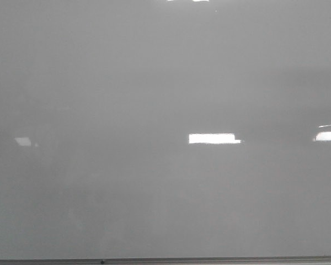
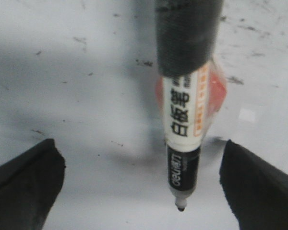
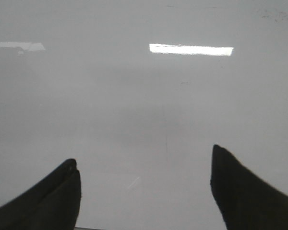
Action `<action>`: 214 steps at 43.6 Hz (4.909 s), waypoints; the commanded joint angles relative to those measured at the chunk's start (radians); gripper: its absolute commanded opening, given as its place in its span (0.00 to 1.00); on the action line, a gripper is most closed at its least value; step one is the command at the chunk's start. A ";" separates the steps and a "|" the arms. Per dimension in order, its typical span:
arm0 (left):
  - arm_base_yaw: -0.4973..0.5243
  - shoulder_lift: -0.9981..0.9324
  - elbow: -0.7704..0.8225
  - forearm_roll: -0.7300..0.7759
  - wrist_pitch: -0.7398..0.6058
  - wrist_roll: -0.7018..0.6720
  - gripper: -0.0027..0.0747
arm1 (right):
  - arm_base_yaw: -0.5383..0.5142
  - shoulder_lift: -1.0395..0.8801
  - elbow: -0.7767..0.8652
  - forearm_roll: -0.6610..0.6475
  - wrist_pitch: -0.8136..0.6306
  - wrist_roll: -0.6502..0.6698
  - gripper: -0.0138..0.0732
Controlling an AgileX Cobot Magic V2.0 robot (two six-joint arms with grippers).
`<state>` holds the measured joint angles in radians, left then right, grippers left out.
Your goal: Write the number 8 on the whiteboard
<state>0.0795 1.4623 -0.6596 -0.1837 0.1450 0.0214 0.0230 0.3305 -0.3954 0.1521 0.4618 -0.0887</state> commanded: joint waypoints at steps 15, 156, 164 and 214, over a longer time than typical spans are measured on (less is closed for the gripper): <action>-0.005 -0.025 -0.030 -0.002 -0.063 -0.007 0.06 | 0.004 0.014 -0.037 0.006 -0.077 -0.004 0.83; -0.790 -0.944 0.257 -0.205 0.090 0.451 0.01 | 0.373 0.863 -0.414 0.676 0.065 -0.719 0.08; -0.790 -1.110 0.286 -0.205 0.100 0.451 0.01 | 0.373 0.896 -0.419 0.730 0.055 -0.719 0.08; -0.790 -1.131 0.286 -0.205 0.115 0.451 0.01 | 0.418 1.306 -0.701 0.892 -0.004 -0.922 0.08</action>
<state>-0.7128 0.3257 -0.3441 -0.3681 0.3288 0.4840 0.4564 1.6877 -1.0829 1.0382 0.4935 -0.9933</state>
